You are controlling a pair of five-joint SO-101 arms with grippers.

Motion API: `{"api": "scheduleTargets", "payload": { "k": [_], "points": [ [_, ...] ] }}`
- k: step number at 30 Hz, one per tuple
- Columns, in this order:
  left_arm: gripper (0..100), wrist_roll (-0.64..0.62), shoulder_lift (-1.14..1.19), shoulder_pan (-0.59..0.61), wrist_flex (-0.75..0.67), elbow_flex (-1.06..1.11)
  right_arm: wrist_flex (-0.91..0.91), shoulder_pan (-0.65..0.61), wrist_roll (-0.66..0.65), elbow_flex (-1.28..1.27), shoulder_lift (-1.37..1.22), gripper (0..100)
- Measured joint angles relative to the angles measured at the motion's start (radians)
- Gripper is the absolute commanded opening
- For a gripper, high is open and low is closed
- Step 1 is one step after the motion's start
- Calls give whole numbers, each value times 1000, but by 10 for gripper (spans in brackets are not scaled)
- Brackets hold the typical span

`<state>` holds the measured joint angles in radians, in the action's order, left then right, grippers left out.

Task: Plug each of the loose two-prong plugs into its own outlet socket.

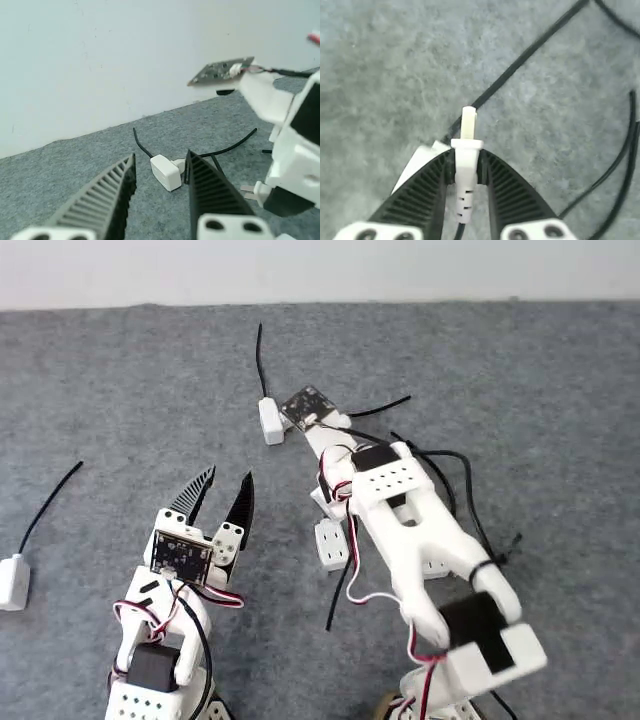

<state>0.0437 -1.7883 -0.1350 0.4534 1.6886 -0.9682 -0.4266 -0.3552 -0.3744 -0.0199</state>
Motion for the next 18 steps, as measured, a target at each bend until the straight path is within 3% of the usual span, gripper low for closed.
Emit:
{"api": "scheduleTargets", "payload": {
  "k": [8,18],
  "points": [
    [160,0,0,0,8,0,-109,-75,-68,0,210,9],
    [160,0,0,-3,189,-106,-227,-256,-71,0,462,9]
  ]
}}
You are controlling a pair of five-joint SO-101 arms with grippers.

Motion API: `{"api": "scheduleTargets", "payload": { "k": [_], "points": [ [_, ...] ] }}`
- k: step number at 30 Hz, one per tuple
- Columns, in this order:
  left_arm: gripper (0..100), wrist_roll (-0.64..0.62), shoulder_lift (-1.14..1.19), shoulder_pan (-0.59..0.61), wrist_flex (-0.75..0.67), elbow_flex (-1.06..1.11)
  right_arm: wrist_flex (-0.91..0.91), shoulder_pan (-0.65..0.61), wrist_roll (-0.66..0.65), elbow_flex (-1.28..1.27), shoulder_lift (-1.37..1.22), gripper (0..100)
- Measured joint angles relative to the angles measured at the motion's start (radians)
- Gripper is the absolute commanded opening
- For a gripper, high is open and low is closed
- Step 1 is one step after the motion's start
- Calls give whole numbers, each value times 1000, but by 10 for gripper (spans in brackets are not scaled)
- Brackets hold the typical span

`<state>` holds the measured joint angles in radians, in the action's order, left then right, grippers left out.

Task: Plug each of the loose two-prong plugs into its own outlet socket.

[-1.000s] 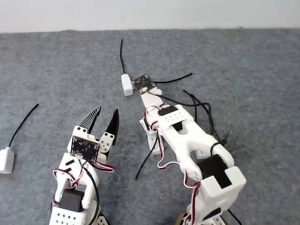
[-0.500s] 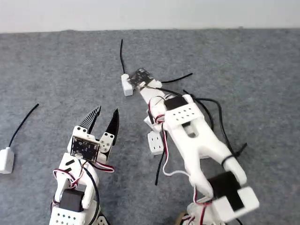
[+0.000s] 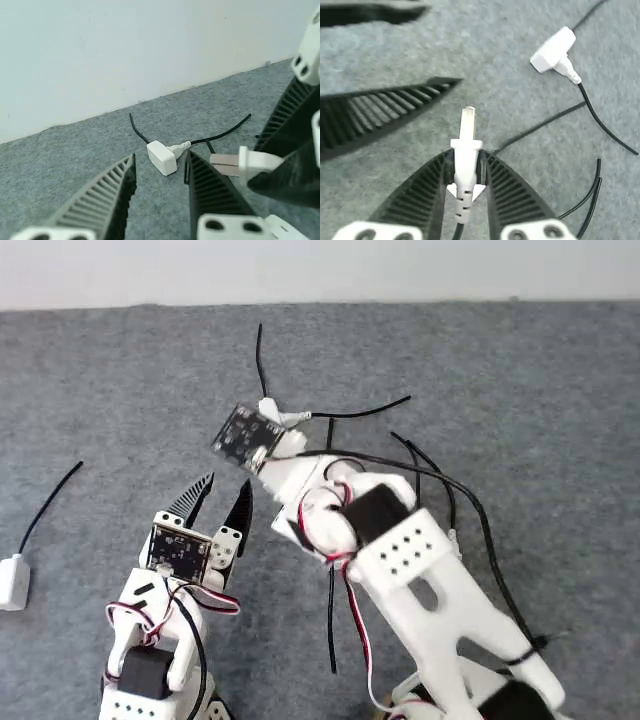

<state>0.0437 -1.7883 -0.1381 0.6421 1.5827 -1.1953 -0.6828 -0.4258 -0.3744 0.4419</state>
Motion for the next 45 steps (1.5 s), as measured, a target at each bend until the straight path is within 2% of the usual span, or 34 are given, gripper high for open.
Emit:
{"api": "scheduleTargets", "payload": {
  "k": [9,31,38,45],
  "points": [
    [160,-52,0,-32,37,-23,-3,-5,0,0,8,9],
    [160,-52,0,-35,37,-23,-9,-12,0,0,8,9],
    [162,-48,-9,-44,83,-112,-15,-32,0,0,9,9],
    [161,-31,-8,-61,31,-71,-77,-60,0,-2,138,9]
  ]
}}
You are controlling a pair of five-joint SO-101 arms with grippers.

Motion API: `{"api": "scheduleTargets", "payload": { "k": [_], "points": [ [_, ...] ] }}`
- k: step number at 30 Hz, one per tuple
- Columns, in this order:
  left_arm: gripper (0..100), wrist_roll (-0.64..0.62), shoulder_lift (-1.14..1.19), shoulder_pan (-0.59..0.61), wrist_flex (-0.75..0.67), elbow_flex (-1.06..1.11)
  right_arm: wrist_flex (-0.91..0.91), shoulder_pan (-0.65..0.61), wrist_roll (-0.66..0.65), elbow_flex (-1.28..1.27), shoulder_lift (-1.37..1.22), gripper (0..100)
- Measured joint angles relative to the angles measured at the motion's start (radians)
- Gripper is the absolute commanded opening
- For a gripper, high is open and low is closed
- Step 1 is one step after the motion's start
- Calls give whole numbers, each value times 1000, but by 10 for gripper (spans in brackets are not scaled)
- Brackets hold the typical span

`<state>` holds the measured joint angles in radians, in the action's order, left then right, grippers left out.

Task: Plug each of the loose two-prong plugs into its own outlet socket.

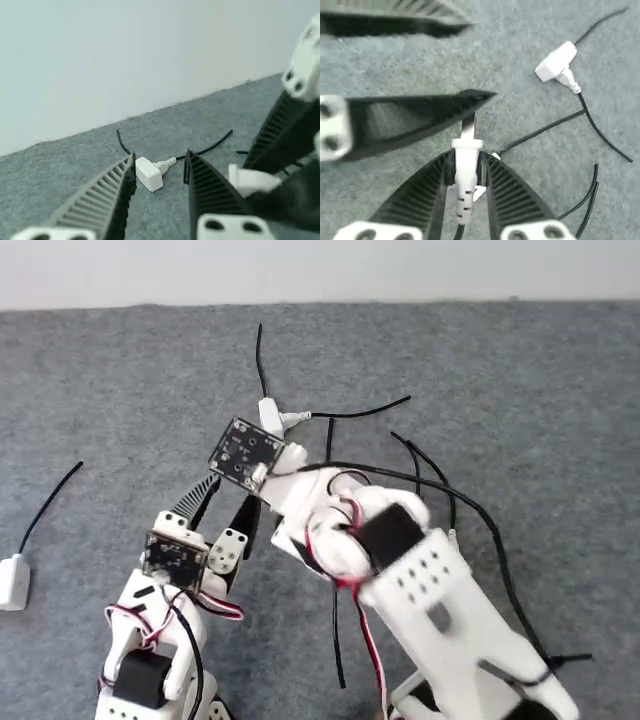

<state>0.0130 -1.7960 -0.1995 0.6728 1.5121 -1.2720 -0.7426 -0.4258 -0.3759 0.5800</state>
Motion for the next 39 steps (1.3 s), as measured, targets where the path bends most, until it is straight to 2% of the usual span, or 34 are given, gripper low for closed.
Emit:
{"api": "scheduleTargets", "payload": {
  "k": [9,18,27,34,39],
  "points": [
    [160,25,-6,-69,-21,28,-44,-34,3,-2,104,9],
    [160,25,-6,-78,-21,61,-55,-34,3,-3,120,9],
    [160,58,0,-196,-14,106,-55,-43,5,8,141,9],
    [160,68,6,-196,-14,106,-61,-48,5,8,141,9],
    [160,68,6,-192,-14,106,-34,61,18,-18,141,10]
  ]
}}
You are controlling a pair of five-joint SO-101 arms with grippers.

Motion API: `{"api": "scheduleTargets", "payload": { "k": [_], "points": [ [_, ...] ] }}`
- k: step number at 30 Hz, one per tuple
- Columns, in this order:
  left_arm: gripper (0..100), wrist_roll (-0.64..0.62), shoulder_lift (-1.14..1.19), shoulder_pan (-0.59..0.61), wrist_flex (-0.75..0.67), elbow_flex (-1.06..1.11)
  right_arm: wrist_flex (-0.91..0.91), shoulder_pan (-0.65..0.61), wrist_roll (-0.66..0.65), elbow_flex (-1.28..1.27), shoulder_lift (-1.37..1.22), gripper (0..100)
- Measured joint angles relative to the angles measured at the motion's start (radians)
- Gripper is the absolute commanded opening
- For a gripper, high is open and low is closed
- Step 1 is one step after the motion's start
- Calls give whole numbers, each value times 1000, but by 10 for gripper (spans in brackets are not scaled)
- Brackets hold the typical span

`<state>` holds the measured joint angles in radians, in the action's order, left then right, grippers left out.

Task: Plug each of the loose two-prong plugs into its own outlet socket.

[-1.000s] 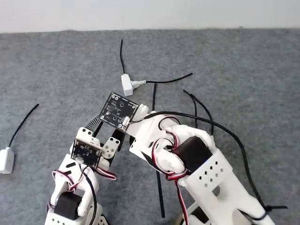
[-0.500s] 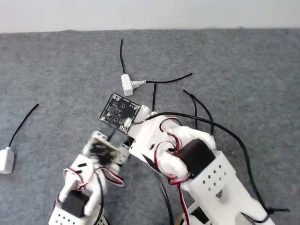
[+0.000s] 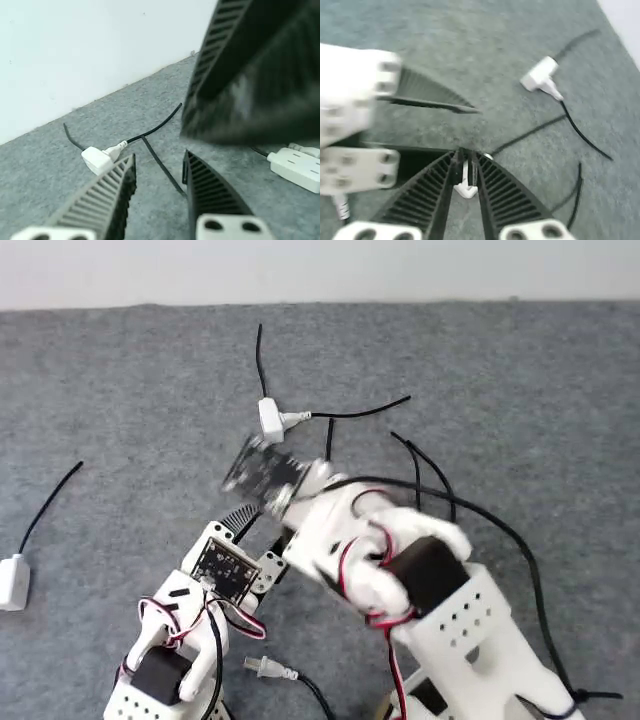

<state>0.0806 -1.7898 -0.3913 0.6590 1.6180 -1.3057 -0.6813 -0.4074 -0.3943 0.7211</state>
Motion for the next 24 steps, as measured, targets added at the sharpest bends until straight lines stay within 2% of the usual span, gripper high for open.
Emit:
{"api": "scheduleTargets", "payload": {
  "k": [4,8,10,15,17,20,24],
  "points": [
    [160,20,2,124,-40,0,74,121,104,-89,0,12],
    [160,-3,2,353,-147,0,141,129,157,-193,-2,12],
    [160,-23,2,420,-196,8,199,137,161,-242,-18,12],
    [160,-35,2,443,-338,71,316,172,161,-296,-83,9],
    [160,-35,2,450,-351,72,338,193,167,-301,-89,9],
    [160,-35,2,446,-315,72,351,224,169,-301,-92,9],
    [160,-35,2,428,-158,72,391,247,169,-316,-92,9]
  ]
}}
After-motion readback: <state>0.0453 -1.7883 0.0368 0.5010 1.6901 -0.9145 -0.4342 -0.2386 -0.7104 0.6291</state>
